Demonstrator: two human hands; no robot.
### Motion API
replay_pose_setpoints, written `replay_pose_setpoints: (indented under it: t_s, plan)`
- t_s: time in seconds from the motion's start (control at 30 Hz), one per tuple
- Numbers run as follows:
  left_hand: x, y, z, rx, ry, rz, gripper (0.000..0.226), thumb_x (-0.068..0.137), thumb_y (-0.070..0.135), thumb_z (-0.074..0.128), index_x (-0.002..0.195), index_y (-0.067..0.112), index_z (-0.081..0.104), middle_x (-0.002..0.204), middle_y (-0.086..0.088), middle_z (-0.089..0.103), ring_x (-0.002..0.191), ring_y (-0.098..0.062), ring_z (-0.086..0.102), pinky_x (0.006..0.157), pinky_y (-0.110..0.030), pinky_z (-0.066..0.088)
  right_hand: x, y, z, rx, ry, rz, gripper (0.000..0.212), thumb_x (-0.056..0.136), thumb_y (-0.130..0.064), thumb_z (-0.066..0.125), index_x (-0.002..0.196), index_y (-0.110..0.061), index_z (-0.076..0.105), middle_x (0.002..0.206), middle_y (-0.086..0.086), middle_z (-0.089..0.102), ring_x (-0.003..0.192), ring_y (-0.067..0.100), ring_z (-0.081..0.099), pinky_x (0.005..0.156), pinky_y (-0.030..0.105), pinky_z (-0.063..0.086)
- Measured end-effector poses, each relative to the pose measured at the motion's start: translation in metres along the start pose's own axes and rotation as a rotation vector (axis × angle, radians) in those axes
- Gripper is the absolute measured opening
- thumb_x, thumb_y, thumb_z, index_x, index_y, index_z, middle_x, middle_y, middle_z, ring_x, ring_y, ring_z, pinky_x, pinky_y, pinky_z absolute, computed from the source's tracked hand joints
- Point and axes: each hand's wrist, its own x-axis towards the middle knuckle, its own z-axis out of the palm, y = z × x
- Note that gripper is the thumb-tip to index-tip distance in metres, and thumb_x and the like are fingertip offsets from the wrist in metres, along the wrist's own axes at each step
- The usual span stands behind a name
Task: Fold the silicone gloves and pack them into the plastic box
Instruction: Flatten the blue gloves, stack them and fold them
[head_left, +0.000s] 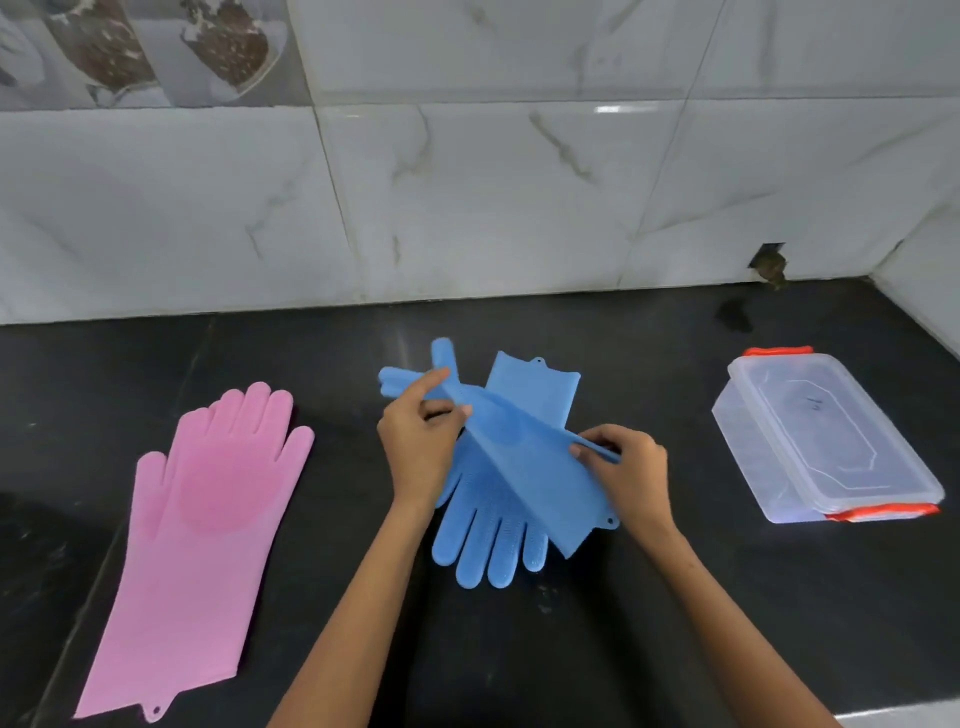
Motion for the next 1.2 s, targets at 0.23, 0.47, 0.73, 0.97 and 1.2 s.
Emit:
replay_pose_setpoints:
  t_s: [0.23,0.47,0.73,0.97,1.2]
  plan:
    - [0.007,0.019,0.072,-0.201,-0.333,0.07,0.045,0.074,0.0,0.075,0.113,0.021,0.069,0.097,0.01,0.072,0.08,-0.006,0.069,0.073,-0.016,0.054,-0.04,0.048,-0.038,0.091,0.294,0.126,0.008,0.085,-0.018,0.069,0.087,-0.023,0.063,0.082,-0.012,0.066,0.075,0.002,0.063,0.057,0.016,0.046]
    - [-0.009,-0.042,0.097,0.214,-0.415,-0.091,0.039,0.074,-0.004,0.075,0.111,0.006,0.069,0.101,-0.009,0.073,0.084,-0.014,0.067,0.086,-0.029,0.055,-0.069,0.086,-0.036,-0.02,0.205,0.28,0.02,0.085,-0.013,0.066,0.101,-0.023,0.058,0.095,-0.009,0.067,0.083,0.01,0.065,0.068,0.028,0.054]
    - [-0.002,-0.056,0.038,0.471,-0.201,0.134,0.012,0.086,0.006,0.061,0.088,0.017,0.067,0.091,-0.001,0.058,0.083,-0.014,0.053,0.076,-0.027,0.042,-0.069,0.076,-0.033,-0.375,0.202,0.035,0.031,0.081,-0.015,0.071,0.111,-0.016,0.062,0.116,0.001,0.056,0.103,0.019,0.055,0.074,0.033,0.053]
    - [-0.002,-0.066,0.003,0.525,-0.236,-0.028,0.015,0.08,0.01,0.074,0.094,0.007,0.071,0.087,-0.003,0.068,0.08,-0.016,0.064,0.076,-0.033,0.055,-0.048,0.039,0.017,-0.419,-0.23,-0.222,0.035,0.09,-0.028,0.059,0.125,-0.027,0.057,0.121,-0.009,0.058,0.11,0.013,0.057,0.085,0.027,0.047]
    - [0.011,-0.061,-0.02,0.511,-0.202,0.009,0.01,0.077,-0.001,0.073,0.083,0.007,0.076,0.066,0.005,0.065,0.066,-0.006,0.062,0.06,-0.012,0.044,-0.035,0.027,0.035,-0.514,-0.351,-0.366,0.031,0.092,-0.019,0.055,0.121,-0.026,0.064,0.123,-0.008,0.06,0.113,0.014,0.054,0.086,0.024,0.041]
